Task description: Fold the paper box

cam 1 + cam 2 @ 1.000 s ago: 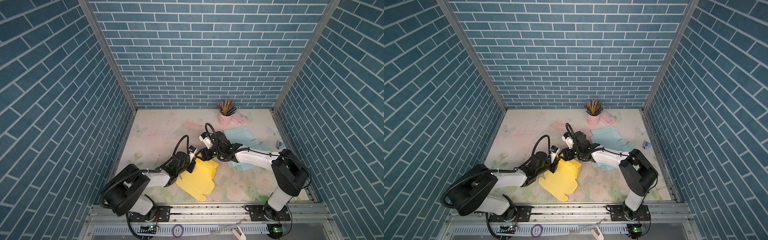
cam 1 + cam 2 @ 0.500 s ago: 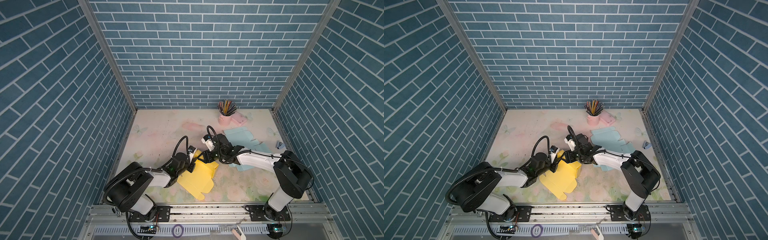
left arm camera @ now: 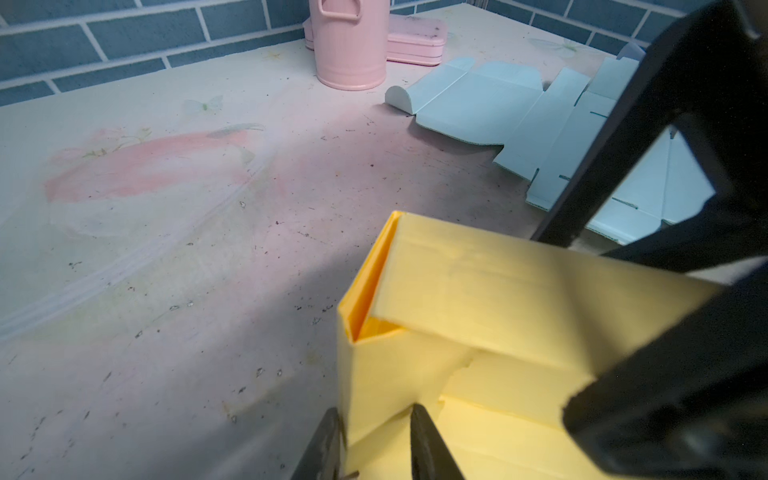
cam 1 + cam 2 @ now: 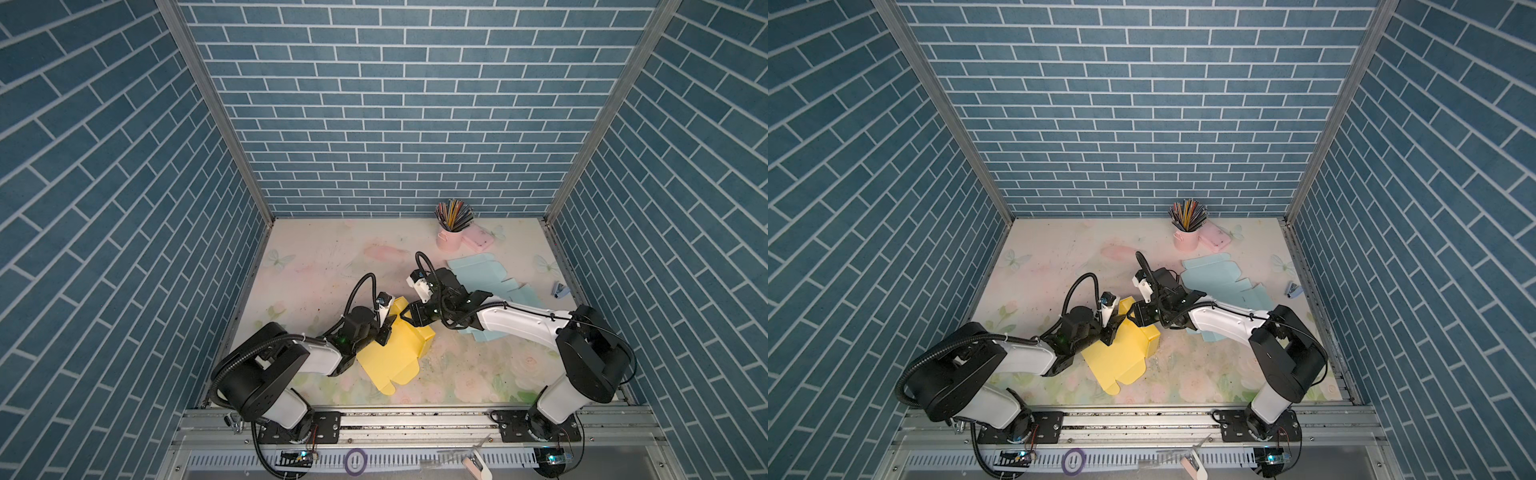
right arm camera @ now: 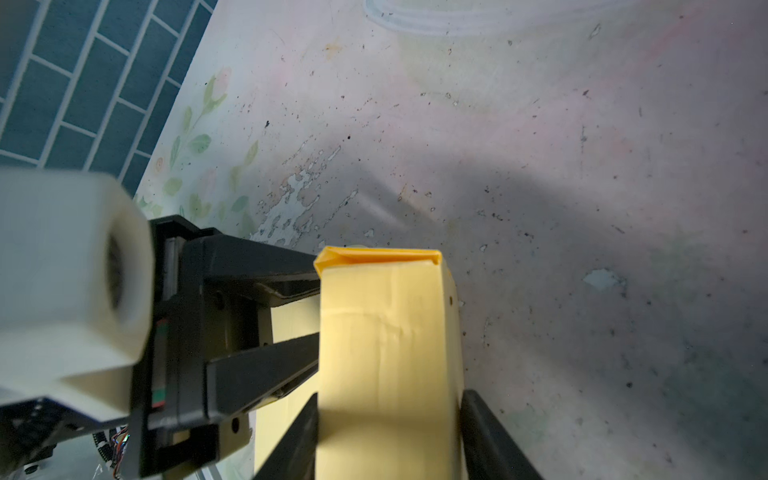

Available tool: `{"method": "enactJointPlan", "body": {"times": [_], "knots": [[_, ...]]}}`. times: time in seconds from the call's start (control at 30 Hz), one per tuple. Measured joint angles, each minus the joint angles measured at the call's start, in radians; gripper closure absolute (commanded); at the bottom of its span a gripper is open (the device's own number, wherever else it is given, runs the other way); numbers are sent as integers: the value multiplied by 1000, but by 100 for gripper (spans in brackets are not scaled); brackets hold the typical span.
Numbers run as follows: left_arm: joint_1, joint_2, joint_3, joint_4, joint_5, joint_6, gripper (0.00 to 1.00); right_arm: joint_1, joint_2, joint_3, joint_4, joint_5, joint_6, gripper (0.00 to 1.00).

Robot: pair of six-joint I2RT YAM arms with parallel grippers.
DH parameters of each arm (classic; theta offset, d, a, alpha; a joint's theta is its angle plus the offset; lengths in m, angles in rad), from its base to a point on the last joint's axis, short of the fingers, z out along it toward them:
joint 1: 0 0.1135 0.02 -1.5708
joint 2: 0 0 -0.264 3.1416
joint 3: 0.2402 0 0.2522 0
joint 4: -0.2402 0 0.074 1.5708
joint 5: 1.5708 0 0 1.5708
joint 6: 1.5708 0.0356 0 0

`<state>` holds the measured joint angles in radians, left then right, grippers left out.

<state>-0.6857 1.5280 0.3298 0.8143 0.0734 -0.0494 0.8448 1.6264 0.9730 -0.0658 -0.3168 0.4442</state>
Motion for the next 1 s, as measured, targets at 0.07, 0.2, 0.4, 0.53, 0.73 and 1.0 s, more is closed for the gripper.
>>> {"method": "enactJointPlan", "body": {"times": [0.07, 0.2, 0.4, 0.53, 0.73, 1.0], "knots": [[0, 23, 9, 17, 0, 4, 72, -1, 3, 2, -3, 7, -2, 56], [2, 66, 34, 37, -2, 16, 75, -3, 14, 16, -23, 25, -12, 62], [5, 92, 60, 36, -7, 35, 75, -1, 30, 36, -37, 30, -27, 63], [5, 95, 65, 35, -13, 46, 83, 6, 37, 45, -42, 30, -34, 63], [7, 97, 75, 23, -16, 67, 93, 8, 40, 51, -44, 32, -49, 60], [7, 101, 72, 34, -18, 63, 88, 8, 27, 23, 6, 5, -10, 50]]}}
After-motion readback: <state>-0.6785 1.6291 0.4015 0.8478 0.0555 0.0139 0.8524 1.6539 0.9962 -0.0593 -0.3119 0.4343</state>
